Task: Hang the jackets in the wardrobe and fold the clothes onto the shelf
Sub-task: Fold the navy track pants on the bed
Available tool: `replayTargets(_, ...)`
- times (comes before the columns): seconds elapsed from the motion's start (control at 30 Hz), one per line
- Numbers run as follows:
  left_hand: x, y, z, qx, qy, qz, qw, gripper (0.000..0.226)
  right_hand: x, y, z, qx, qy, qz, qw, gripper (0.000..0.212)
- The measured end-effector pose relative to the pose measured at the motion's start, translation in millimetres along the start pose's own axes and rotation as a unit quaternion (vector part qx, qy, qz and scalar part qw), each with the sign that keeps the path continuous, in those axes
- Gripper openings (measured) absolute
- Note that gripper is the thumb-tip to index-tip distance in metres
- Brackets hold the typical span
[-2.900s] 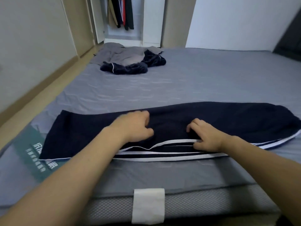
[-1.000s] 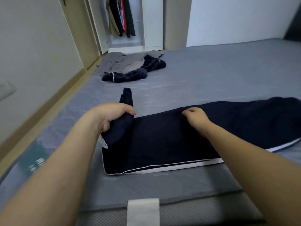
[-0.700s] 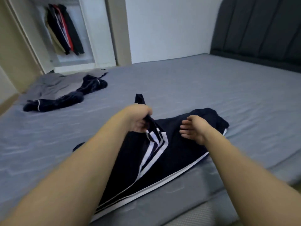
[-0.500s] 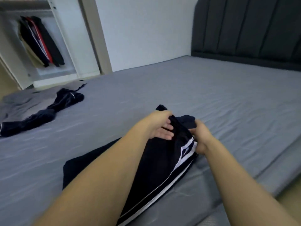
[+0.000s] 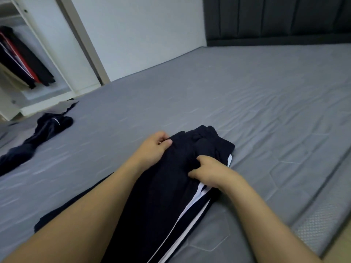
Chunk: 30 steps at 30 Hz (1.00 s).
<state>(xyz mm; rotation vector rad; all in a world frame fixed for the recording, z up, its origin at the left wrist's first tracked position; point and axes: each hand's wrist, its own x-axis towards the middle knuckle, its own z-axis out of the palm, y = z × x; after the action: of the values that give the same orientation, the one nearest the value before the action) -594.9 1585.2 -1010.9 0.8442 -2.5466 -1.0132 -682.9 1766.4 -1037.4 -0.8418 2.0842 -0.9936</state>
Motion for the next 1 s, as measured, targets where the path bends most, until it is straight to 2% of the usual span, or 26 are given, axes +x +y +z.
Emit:
replayTargets(0.1,6,-9,8,0.112,-0.003,0.000,0.994,0.022,2,-4,-8,-0.016,0.063,-0.013,0.998,0.022)
replayTargets(0.2,18,-7,14,0.198,0.068,0.018,0.978,0.030,8,-10,-30,-0.042,0.138,-0.027,0.989,0.019)
replayTargets(0.3,34,9,27,0.167,0.132,0.043,0.976,0.034,15,-11,-44,-0.122,0.157,-0.003,0.980,0.016)
replayTargets(0.43,52,24,51,0.056,0.150,0.042,0.986,0.037,17,-8,-51,-0.263,0.221,0.035,0.939,0.012)
replayTargets(0.5,58,19,59,0.063,0.141,0.036,0.987,0.036,20,-10,-54,-0.279,0.238,0.044,0.929,0.009)
replayTargets(0.6,60,4,67,0.086,0.114,0.027,0.989,0.035,31,-16,-58,-0.284,0.262,0.054,0.921,0.030)
replayTargets(0.7,57,0,68,0.108,0.074,0.028,0.991,0.035,47,-10,-63,-0.331,0.276,0.057,0.901,0.039)
replayTargets(0.8,43,-9,49,0.170,0.036,0.016,0.985,0.039,57,9,-61,-0.380,0.200,0.105,0.897,0.044)
replayTargets(0.87,24,-25,29,0.270,0.022,0.011,0.962,0.040,55,13,-57,-0.375,0.197,0.145,0.894,0.044)
replayTargets(0.93,0,-45,8,0.351,0.022,0.011,0.936,0.036,55,-4,-49,-0.410,0.276,0.106,0.863,0.043)
replayTargets(0.97,-11,-52,0,0.374,0.024,0.007,0.927,0.034,56,-17,-41,-0.433,0.315,0.052,0.843,0.045)
replayTargets(1.0,-19,-57,-7,0.386,0.027,0.002,0.922,0.034,58,-29,-28,-0.430,0.334,-0.013,0.839,0.052)
